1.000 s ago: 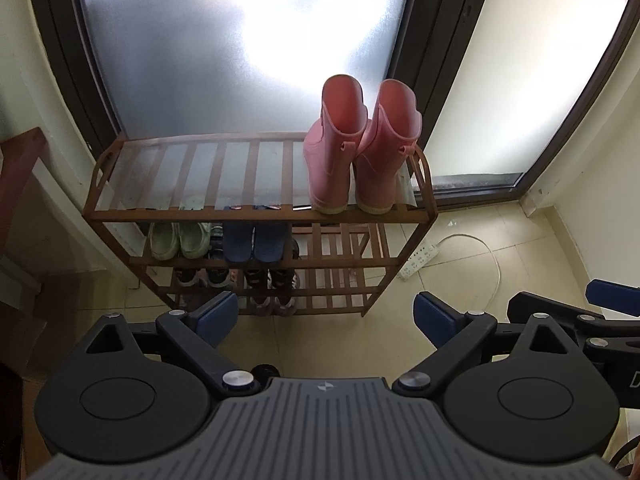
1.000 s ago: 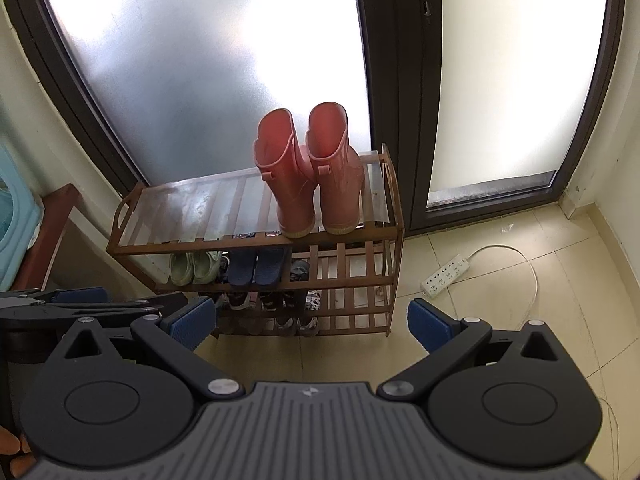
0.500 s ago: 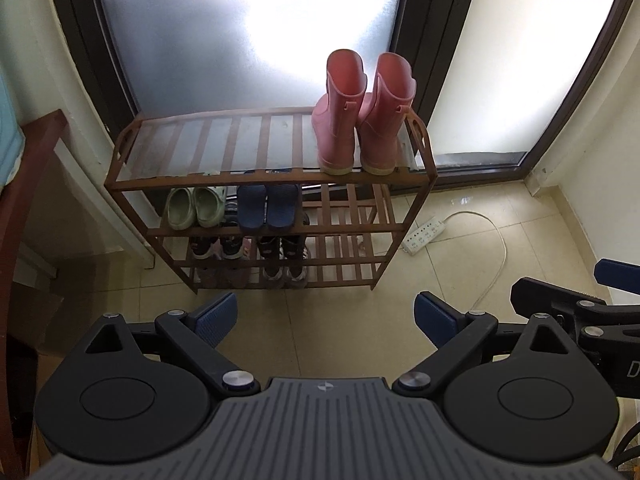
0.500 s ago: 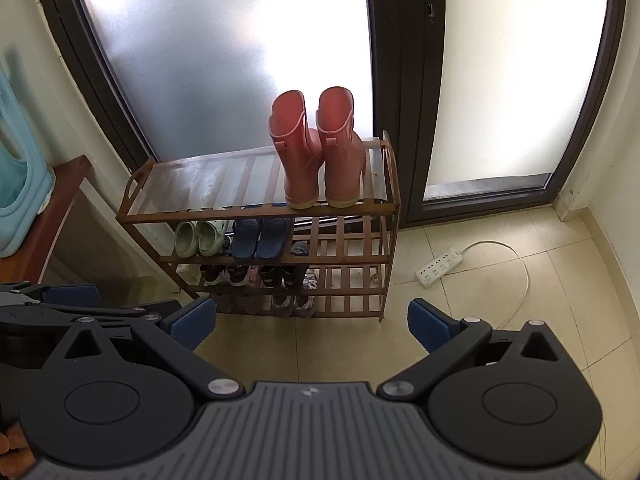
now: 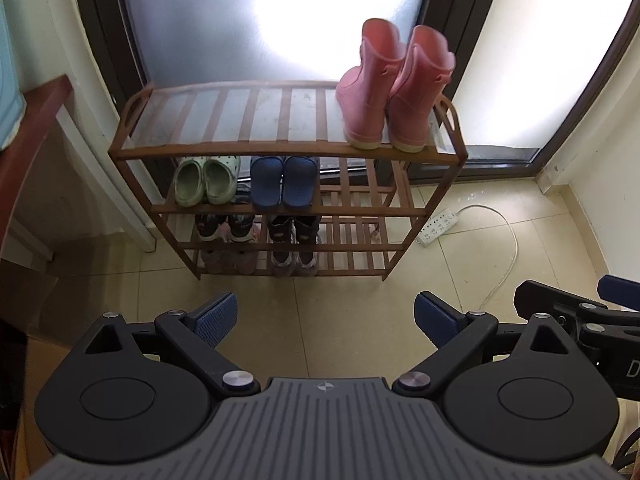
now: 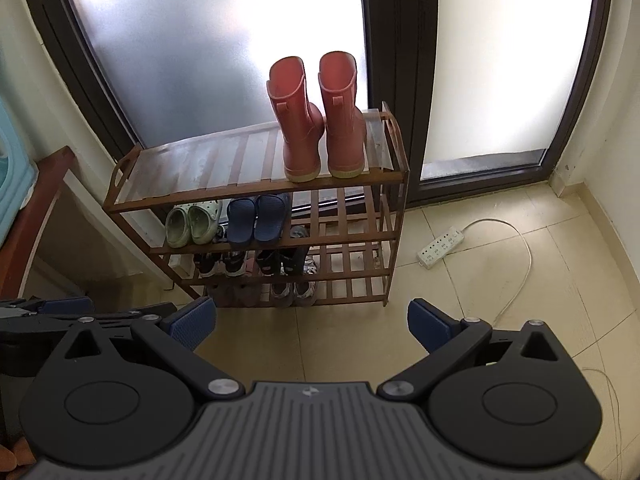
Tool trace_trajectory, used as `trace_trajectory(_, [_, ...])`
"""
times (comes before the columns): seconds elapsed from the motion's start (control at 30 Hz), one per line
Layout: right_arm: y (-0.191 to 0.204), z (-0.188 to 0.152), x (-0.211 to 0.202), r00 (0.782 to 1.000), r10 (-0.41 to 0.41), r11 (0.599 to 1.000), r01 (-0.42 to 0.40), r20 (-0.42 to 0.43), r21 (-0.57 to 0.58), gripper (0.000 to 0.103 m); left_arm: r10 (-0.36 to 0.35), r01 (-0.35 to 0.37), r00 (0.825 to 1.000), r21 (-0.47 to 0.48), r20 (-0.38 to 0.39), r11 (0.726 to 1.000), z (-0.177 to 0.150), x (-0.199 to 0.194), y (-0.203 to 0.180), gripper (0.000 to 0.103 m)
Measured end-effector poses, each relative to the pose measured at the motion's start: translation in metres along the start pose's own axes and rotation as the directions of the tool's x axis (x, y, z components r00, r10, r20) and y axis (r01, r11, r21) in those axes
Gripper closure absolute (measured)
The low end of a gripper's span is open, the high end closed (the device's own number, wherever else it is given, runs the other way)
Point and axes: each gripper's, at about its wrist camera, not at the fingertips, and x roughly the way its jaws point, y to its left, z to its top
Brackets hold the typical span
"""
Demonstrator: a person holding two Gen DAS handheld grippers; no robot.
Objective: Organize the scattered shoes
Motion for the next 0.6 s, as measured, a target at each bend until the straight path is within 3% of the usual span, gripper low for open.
trace_trajectory(0.3, [0.016,-0.057,0.097,0.998,-0.031,0.997,0.028,0.046,0.077,0.001,0.025,-0.029,0.998,0.071,0.059,0.997,-0.029,0.095,0.029,0.007])
trace_trajectory(0.6, [0.025,-0.117,0.186,0.996,-0.069,0.995,0.065,0.058,0.072,0.001,0.046,-0.055,0.991,0.069,0.127,0.996,-0.078,0.167,0.056,0.007])
